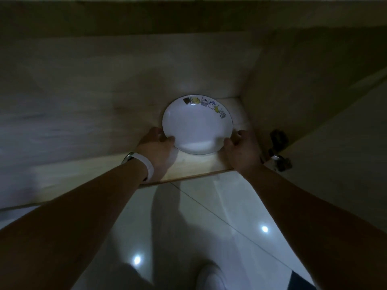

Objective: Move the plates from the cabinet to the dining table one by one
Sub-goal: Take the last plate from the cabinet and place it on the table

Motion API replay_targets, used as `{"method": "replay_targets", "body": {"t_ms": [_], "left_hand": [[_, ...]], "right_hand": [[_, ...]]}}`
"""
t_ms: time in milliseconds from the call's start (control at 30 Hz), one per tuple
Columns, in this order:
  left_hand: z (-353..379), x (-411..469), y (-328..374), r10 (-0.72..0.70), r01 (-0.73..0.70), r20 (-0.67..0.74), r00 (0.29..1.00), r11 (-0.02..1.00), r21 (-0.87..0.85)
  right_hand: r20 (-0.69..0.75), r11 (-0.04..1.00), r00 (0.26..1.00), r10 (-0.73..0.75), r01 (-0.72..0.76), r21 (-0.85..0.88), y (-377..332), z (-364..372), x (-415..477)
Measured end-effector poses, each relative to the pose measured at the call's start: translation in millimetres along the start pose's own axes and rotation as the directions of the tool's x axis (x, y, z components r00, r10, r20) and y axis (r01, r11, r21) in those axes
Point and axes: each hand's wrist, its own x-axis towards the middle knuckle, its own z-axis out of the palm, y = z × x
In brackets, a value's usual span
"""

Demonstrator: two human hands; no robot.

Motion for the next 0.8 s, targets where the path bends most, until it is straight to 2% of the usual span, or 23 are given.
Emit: {"method": "replay_targets", "body": {"t_ms": [167, 300, 633, 800], "left_hand": [[-5.2, 20.0, 5.3, 0.046, -0.05, 0.025, 0.999, 0.98, 0.193], [-3.2, 28.4, 13.1, 0.126, -0.133, 0.044, 0.991, 0.963, 0.236], [0.0, 26.5, 6.7, 0.144, -0.136, -0.057, 0.988, 0.983, 0.124], [-0.6, 6.8, -2.3, 0.118, -0.123, -0.069, 0.991, 0.99, -0.073]], "right_hand": [[0.02, 0.989, 1.0, 0.02, -0.023, 0.149, -5.5, 3.1, 24.9], [0.042, 0.978, 0.998, 0.036, -0.044, 0.202, -15.5, 6.5, 38.4], [0.048, 0.931, 0.997, -0.053, 0.032, 0.364, -5.0, 14.1, 28.6], [0.06, 0.895, 0.996, -0.071, 0.036, 0.445, -2.7, 16.8, 8.3]]}}
